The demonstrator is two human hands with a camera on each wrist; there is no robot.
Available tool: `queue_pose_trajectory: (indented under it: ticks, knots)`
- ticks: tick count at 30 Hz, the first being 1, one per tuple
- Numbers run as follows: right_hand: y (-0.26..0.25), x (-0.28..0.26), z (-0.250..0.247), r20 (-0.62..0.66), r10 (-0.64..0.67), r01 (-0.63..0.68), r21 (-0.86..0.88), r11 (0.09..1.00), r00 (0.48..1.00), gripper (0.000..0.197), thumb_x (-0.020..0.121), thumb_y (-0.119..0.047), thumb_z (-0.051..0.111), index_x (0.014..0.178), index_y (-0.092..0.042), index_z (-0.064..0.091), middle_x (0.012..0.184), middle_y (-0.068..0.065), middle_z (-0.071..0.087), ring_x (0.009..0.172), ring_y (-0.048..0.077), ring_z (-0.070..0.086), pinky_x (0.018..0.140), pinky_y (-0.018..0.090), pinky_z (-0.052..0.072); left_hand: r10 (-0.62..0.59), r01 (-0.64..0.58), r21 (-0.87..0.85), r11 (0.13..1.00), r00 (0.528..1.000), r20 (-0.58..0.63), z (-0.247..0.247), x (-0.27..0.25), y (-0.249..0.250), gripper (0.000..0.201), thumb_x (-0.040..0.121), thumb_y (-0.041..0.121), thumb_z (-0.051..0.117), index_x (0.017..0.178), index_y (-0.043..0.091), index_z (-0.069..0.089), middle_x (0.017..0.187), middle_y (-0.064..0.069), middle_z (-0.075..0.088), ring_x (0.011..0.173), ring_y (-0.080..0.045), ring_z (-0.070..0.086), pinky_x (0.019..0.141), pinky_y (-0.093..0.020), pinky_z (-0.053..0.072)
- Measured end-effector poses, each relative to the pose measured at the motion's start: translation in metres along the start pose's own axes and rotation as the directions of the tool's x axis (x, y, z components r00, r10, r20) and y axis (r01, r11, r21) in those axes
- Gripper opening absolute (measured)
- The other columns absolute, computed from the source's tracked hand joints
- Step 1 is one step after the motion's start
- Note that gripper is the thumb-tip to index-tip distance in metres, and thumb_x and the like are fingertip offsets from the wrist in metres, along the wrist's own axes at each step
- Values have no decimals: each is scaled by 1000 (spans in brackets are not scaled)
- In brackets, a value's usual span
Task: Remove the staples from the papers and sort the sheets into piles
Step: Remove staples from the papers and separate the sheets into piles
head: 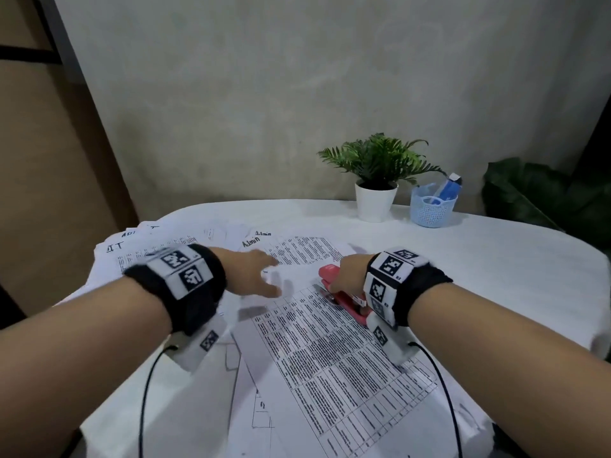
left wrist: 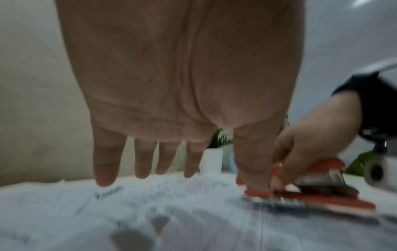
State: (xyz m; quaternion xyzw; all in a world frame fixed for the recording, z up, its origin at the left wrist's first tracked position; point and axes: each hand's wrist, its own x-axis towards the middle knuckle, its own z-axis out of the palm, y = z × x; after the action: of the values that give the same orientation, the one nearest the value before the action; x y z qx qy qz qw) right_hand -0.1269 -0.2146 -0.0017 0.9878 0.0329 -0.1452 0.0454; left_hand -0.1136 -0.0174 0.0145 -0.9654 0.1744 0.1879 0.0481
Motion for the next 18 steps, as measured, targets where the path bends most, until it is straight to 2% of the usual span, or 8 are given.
queue_pose_trajectory:
  ticks: [2,5,8,10,12,13,16,18]
  knots:
    - [-4,6,2,17,-1,1,-11,1000,1000,24,89,-41,52,86,-18,46,75,-5,43,79,12,42,82,31,41,13,-20,57,998,994,108,15,14,10,77,92,63,37,150,17,16,159,-4,15,142,-23,28,115,-47,25]
    - [-12,0,-3,-18,2,-4,-105,994,1000,43,95,-46,36,61,-21,30,62,-10,31,83,12,40,99,34,39,49,-67,109,992,987,156,26,26,22,84,92,64,35,152,15,5,160,-8,7,143,-26,24,114,-46,27]
    - [-10,11,1,19,-41,43,-145,989,999,44,97,-41,38,62,-15,29,62,-7,32,79,16,42,90,36,45,112,-138,102,985,966,231,22,29,27,92,90,61,43,152,14,-5,160,-9,-6,146,-26,16,117,-45,23]
    - [-8,14,2,40,-78,84,-178,980,996,42,98,-35,35,63,-14,25,63,-4,30,66,17,39,73,27,46,137,-161,92,983,965,225,19,28,29,91,89,59,50,153,15,3,160,-9,4,144,-26,22,115,-47,28]
    - [-8,17,6,75,-104,113,-138,984,992,36,100,-29,30,67,-15,29,65,-2,33,55,13,34,53,20,33,154,-178,98,979,965,210,16,28,32,88,87,56,56,152,17,11,157,-7,18,138,-26,33,109,-48,36]
    - [-9,18,8,85,-109,122,-172,978,990,29,101,-27,28,76,-13,36,67,-2,36,56,12,36,55,21,34,162,-189,111,976,963,214,16,28,33,87,87,54,57,152,19,10,157,-6,17,139,-26,32,110,-47,35]
    - [-5,20,13,66,-117,128,-201,971,991,23,100,-29,27,93,-13,41,77,-2,41,75,17,41,86,33,40,161,-203,163,965,957,242,14,28,34,88,90,55,51,153,22,0,161,-2,-3,147,-21,13,116,-45,22]
    - [-3,13,9,95,-97,114,-191,975,991,27,99,-26,37,76,-13,43,74,-2,39,68,17,40,64,21,38,152,-203,188,961,955,256,14,30,33,89,89,60,47,153,24,-5,160,-1,-10,148,-19,7,118,-45,18]
